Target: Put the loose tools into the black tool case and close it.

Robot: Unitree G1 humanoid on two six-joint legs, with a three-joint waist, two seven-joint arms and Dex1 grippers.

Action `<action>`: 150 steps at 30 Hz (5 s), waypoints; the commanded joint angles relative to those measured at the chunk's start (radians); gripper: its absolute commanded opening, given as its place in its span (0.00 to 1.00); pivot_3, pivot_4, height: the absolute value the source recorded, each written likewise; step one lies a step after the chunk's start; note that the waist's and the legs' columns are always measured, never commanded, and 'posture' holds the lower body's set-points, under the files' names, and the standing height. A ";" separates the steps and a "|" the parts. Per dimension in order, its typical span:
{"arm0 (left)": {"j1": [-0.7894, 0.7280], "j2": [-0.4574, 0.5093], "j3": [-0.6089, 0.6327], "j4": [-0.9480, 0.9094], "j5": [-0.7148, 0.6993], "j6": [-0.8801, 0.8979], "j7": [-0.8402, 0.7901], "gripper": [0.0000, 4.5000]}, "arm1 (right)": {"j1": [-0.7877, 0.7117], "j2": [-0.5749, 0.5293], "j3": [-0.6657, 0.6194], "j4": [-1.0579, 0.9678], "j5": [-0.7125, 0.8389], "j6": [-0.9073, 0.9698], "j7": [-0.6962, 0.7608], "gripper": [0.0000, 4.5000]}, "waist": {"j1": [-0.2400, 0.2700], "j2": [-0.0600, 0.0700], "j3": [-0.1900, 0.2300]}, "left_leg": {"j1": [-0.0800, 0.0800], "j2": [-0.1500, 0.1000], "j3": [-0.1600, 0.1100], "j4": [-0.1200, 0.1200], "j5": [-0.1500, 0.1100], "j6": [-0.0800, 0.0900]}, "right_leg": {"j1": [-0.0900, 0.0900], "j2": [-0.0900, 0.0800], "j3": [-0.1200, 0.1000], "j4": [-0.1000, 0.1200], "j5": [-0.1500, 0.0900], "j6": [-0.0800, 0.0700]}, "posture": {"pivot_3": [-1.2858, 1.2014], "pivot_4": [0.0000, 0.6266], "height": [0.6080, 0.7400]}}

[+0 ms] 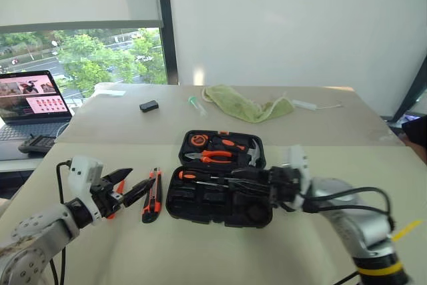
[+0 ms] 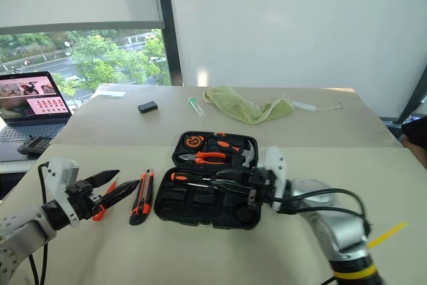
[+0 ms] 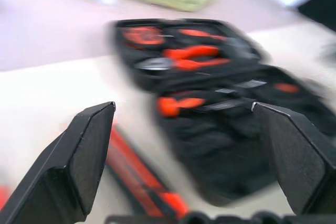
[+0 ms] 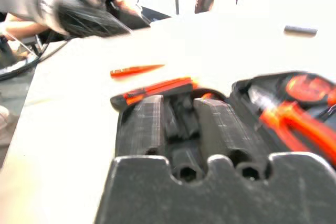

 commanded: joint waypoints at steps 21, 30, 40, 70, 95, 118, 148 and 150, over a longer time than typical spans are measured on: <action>-0.335 0.003 -0.125 0.193 0.163 0.665 0.318 0.68 | 0.160 -0.237 -0.245 -0.221 0.170 0.003 0.042 1.00 | 0.011 -0.007 0.006 | 0.001 0.000 -0.002 0.000 0.001 -0.003 | 0.002 -0.010 0.000 0.001 -0.001 -0.002 | 0.52 0.24 1.00; -0.286 0.039 -0.104 0.187 0.233 0.291 0.043 0.10 | 0.240 -0.223 -0.279 -0.269 0.137 -0.043 -0.004 1.00 | 0.014 -0.007 0.006 | 0.001 0.000 -0.002 -0.001 0.001 -0.003 | 0.002 -0.012 0.001 0.001 -0.002 -0.003 | 0.52 0.24 1.00; -0.750 0.202 -0.645 0.420 0.405 -0.256 -0.920 0.10 | 0.445 -0.204 -0.426 -0.377 0.166 -0.036 -0.091 1.00 | 0.036 -0.005 0.005 | -0.015 -0.009 0.002 0.002 0.008 -0.002 | -0.010 -0.008 -0.006 -0.001 0.001 -0.002 | 0.52 0.24 1.00; -0.931 -0.077 -1.006 0.728 0.989 -0.576 -1.035 0.10 | 0.881 -0.110 -0.675 -0.558 0.185 -0.089 -0.161 1.00 | 0.020 -0.008 0.007 | -0.015 -0.016 0.002 0.022 -0.002 0.021 | 0.001 -0.011 -0.001 0.000 0.005 0.020 | 0.52 0.24 1.00; -0.831 -0.158 -0.638 0.657 0.656 -0.333 -0.971 0.20 | 0.860 -0.124 -0.637 -0.538 0.174 -0.097 -0.180 1.00 | 0.013 -0.008 0.007 | -0.014 -0.016 0.000 0.022 -0.002 0.021 | 0.002 -0.012 -0.002 0.000 0.005 0.020 | 0.52 0.24 1.00; -0.515 -0.258 -0.735 0.621 0.778 -0.416 -0.674 0.00 | 0.866 -0.161 -0.675 -0.538 0.217 -0.081 -0.182 1.00 | 0.022 0.004 -0.010 | 0.000 -0.015 0.000 0.020 -0.003 0.022 | 0.015 -0.016 0.000 -0.001 0.002 0.019 | 0.52 0.24 1.00; -0.337 -0.287 -0.360 -0.027 0.558 0.552 0.117 0.81 | 0.588 -0.267 -0.532 -0.315 0.186 -0.079 -0.026 1.00 | 0.024 -0.004 -0.005 | -0.010 -0.016 -0.001 0.019 -0.002 0.021 | 0.004 -0.016 0.000 -0.001 0.004 0.020 | 0.52 0.24 1.00; -0.321 -0.293 -0.383 -0.009 0.570 0.537 0.128 0.81 | 0.597 -0.271 -0.546 -0.318 0.189 -0.075 -0.025 1.00 | 0.025 -0.004 -0.005 | -0.010 -0.016 -0.001 0.019 -0.002 0.021 | 0.005 -0.017 0.000 -0.001 0.004 0.019 | 0.52 0.24 1.00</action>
